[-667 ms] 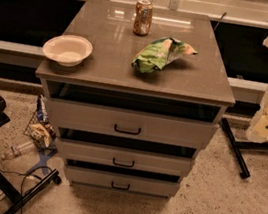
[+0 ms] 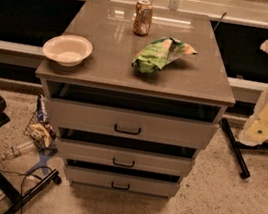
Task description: Open bottom drawer
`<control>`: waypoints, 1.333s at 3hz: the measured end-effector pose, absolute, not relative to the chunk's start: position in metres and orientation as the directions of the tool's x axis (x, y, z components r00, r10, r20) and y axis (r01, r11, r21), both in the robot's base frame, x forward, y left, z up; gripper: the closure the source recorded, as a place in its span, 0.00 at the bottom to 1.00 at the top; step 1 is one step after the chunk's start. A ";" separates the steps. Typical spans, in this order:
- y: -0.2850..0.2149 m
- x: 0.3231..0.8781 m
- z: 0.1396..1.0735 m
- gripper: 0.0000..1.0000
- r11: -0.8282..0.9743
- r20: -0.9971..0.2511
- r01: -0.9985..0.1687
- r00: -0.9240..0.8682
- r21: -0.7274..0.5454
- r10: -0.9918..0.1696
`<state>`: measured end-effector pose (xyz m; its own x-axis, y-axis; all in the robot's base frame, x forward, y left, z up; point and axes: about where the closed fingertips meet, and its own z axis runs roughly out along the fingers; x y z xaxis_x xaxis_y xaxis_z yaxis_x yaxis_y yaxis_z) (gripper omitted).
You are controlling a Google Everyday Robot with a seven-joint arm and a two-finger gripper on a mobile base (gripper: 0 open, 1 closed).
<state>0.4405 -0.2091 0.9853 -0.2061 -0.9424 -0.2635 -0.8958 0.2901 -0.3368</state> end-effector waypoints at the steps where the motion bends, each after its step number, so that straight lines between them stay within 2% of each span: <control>1: -0.204 0.439 0.931 0.00 0.320 -0.361 -0.899 -0.204 -0.298 -0.910; 2: -0.190 0.427 0.842 0.00 0.340 -0.494 -0.919 -0.204 -0.201 -0.845; 4: -0.163 0.442 0.694 0.00 0.406 -0.702 -0.893 -0.164 -0.193 -0.693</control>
Offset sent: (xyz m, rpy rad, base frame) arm 0.0848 0.0217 -0.2271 0.5258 -0.3517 -0.0785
